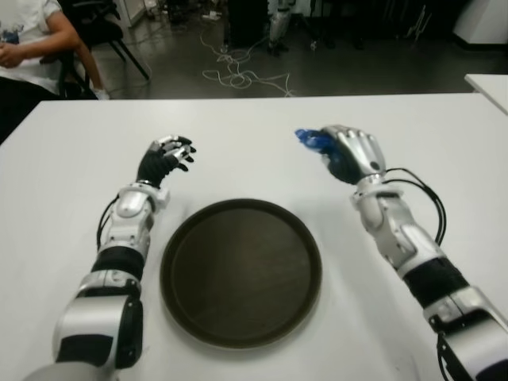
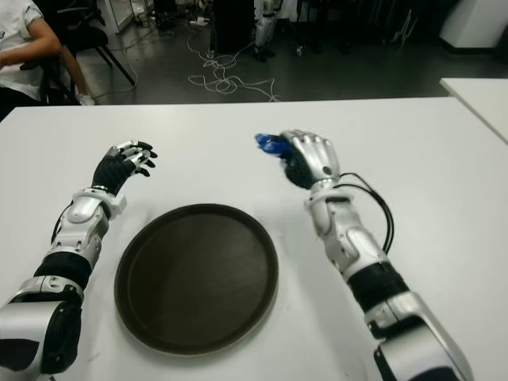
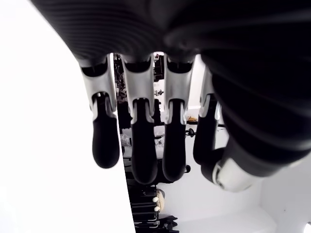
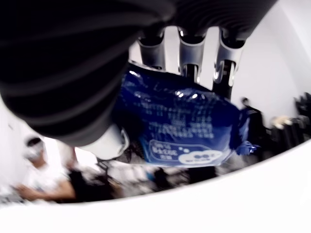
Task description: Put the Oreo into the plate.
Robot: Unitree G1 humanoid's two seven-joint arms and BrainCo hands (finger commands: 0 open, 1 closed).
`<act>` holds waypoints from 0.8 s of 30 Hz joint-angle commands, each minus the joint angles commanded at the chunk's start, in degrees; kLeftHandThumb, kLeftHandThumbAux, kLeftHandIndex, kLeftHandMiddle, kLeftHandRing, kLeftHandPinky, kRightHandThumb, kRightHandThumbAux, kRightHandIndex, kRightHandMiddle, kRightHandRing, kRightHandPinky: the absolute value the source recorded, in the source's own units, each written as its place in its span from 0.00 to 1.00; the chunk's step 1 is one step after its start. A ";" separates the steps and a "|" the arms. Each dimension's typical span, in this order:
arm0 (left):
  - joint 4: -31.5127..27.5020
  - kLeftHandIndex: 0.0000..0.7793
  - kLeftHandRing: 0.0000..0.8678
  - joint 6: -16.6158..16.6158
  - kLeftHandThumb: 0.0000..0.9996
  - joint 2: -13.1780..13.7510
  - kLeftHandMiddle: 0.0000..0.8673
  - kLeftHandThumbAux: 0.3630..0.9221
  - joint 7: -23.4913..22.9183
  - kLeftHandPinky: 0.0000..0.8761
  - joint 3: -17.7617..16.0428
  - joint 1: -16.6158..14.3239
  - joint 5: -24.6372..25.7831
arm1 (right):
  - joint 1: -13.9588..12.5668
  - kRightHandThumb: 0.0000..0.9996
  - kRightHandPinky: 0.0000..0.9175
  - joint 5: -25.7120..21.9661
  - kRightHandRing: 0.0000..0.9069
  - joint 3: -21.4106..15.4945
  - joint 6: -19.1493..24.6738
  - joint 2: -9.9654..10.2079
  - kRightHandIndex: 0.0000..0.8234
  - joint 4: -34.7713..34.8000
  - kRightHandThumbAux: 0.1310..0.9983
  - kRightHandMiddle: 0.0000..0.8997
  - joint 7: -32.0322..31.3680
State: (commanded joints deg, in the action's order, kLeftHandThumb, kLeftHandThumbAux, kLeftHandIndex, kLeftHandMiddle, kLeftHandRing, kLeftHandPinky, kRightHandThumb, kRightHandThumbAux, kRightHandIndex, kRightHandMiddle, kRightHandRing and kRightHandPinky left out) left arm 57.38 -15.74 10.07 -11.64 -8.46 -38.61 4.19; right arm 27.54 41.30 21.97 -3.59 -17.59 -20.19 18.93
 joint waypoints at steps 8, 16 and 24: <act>0.68 0.52 0.56 -0.03 0.83 0.09 0.54 0.56 -0.23 0.62 -0.24 -0.19 0.18 | -1.94 0.69 0.80 0.86 0.82 0.39 -6.99 -1.44 0.52 3.63 0.70 0.81 -0.90; 1.27 0.54 0.56 -0.36 0.83 -0.09 0.53 0.55 0.17 0.62 -0.55 -0.44 0.36 | -3.40 0.69 0.81 2.11 0.83 0.73 -9.43 -1.89 0.52 7.21 0.70 0.82 -2.57; 1.16 0.54 0.57 -0.15 0.83 -0.27 0.54 0.55 0.43 0.64 -0.78 -0.49 0.26 | -4.71 0.69 0.82 1.59 0.82 0.85 -11.77 -1.40 0.51 9.63 0.69 0.80 -4.06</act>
State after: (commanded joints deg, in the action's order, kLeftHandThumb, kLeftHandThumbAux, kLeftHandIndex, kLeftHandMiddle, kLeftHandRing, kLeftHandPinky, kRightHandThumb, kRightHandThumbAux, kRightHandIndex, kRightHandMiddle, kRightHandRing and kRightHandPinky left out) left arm 58.54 -15.89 9.81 -11.21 -9.24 -39.11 4.45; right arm 22.83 42.89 22.82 -15.36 -18.99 -10.56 14.88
